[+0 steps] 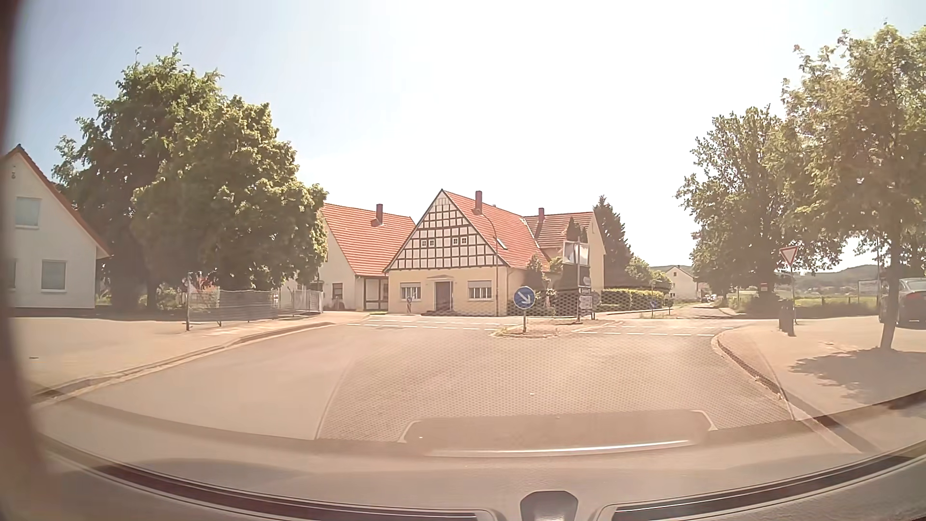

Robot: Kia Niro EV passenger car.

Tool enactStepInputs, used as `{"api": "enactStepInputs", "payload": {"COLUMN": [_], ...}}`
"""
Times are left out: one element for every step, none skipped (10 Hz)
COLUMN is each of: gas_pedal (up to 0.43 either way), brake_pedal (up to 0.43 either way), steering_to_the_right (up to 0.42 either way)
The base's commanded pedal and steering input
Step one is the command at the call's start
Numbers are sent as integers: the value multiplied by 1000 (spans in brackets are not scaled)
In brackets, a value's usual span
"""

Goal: Follow the waypoints while adhering to traffic rules and regulations

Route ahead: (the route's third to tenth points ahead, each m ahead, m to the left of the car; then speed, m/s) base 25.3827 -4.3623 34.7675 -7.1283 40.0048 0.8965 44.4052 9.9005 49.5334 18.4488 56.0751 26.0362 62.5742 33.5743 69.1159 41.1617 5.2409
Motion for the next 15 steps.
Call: {"api": "enactStepInputs", "payload": {"gas_pedal": [138, 138, 138, 138, 138, 138, 138, 138, 138, 138, 138, 130, 98, 0, 0], "brake_pedal": [6, 6, 6, 6, 6, 6, 6, 12, 6, 6, 6, 6, 6, 6, 6], "steering_to_the_right": [105, 105, 105, 105, 105, 106, 106, 106, 106, 106, 105, 106, 105, 106, 106]}}
